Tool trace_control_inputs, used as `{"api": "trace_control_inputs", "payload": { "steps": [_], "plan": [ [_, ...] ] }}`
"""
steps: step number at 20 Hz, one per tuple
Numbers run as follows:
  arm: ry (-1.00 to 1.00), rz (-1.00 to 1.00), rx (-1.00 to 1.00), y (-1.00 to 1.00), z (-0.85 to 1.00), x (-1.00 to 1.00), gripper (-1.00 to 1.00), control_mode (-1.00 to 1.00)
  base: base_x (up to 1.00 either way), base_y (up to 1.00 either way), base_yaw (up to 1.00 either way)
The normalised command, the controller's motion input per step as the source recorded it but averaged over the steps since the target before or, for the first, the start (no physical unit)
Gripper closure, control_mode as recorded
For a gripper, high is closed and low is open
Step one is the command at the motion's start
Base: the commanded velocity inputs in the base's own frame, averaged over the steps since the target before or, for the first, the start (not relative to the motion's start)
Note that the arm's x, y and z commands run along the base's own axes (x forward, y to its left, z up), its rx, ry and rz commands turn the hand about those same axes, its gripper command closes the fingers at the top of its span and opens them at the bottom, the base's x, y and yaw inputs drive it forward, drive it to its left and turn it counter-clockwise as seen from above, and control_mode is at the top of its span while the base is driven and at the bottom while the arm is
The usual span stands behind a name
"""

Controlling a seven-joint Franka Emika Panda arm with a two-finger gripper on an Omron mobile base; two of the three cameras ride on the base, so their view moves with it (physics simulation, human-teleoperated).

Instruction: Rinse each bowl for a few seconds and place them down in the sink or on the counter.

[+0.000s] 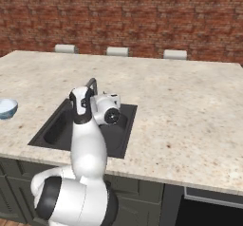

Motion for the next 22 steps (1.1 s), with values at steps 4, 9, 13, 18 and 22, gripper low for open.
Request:
{"api": "trace_control_inputs", "payload": {
  "steps": [4, 9, 13, 18, 22],
  "plan": [
    [-0.07, 0.13, 0.00, 0.01, -0.32, 0.31, -1.00, -1.00, 0.00, 0.00, 0.00],
    [-0.02, 0.08, 0.01, 0.02, -0.23, 0.38, -1.00, -1.00, 0.00, 0.00, 0.00],
    [0.00, 0.01, 0.01, 0.02, -0.14, 0.46, -1.00, -1.00, 0.00, 0.00, 0.00],
    [0.00, 0.00, 0.00, 0.01, -0.06, 0.45, -1.00, -1.00, 0.00, 0.00, 0.00],
    [0.02, 0.00, 0.01, 0.00, -0.03, 0.46, -1.00, -1.00, 0.00, 0.00, 0.00]
  ]
}}
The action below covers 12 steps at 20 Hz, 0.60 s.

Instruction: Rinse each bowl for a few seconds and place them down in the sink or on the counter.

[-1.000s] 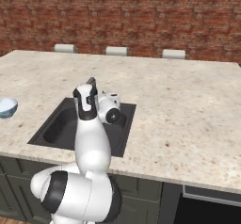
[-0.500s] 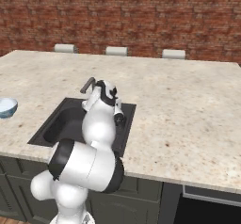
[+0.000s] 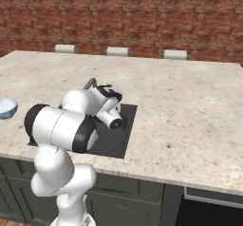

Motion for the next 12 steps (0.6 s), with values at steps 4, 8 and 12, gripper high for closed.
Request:
{"api": "trace_control_inputs", "payload": {
  "steps": [4, 8, 12],
  "plan": [
    [0.04, 0.00, 0.01, 0.00, 0.00, 0.49, -1.00, -1.00, 0.00, 0.00, 0.00],
    [0.07, 0.00, 0.01, 0.00, 0.00, 0.48, -1.00, -1.00, 0.00, 0.00, 0.00],
    [0.07, 0.00, 0.00, 0.00, 0.00, 0.40, -1.00, -1.00, 0.00, 0.00, 0.00]
  ]
}}
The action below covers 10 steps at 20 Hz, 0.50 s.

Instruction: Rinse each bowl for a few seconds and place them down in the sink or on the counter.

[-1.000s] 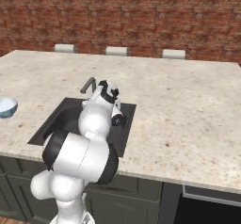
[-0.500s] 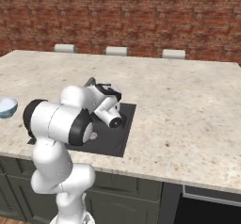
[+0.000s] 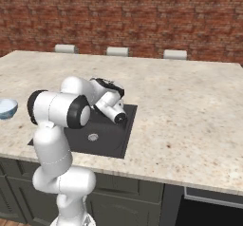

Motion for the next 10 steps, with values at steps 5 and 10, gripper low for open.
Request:
{"api": "trace_control_inputs", "payload": {
  "steps": [5, 10],
  "plan": [
    [0.04, 0.00, 0.00, 0.03, 0.00, 0.43, -1.00, -1.00, 0.00, 0.00, 0.00],
    [0.00, 0.00, 0.00, 0.13, -0.09, 0.33, -1.00, -1.00, 0.00, 0.00, 0.00]
  ]
}}
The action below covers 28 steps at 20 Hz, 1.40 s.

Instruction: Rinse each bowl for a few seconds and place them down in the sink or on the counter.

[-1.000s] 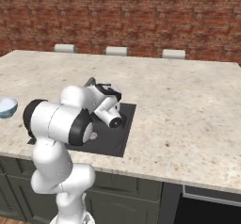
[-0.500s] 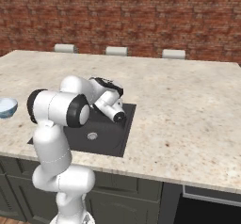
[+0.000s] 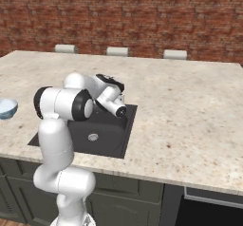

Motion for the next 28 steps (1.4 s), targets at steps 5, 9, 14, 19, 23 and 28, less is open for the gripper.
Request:
{"api": "trace_control_inputs", "payload": {
  "steps": [5, 9, 14, 19, 23, 28],
  "plan": [
    [0.00, 0.00, 0.00, 0.15, -0.16, 0.26, -1.00, -1.00, 0.00, 0.00, 0.00],
    [0.00, 0.00, 0.00, 0.06, -0.19, 0.32, -1.00, -1.00, 0.00, 0.00, 0.00],
    [0.00, 0.00, 0.00, 0.00, -0.17, 0.43, -1.00, -1.00, 0.00, 0.00, 0.00],
    [0.00, 0.00, 0.00, 0.00, -0.14, 0.52, -1.00, -1.00, 0.00, 0.00, 0.00],
    [0.00, 0.00, 0.00, 0.00, -0.20, 0.42, -1.00, -1.00, 0.00, 0.00, 0.00],
    [0.00, 0.00, 0.00, 0.00, -0.25, 0.33, -1.00, -1.00, 0.00, 0.00, 0.00]
  ]
}}
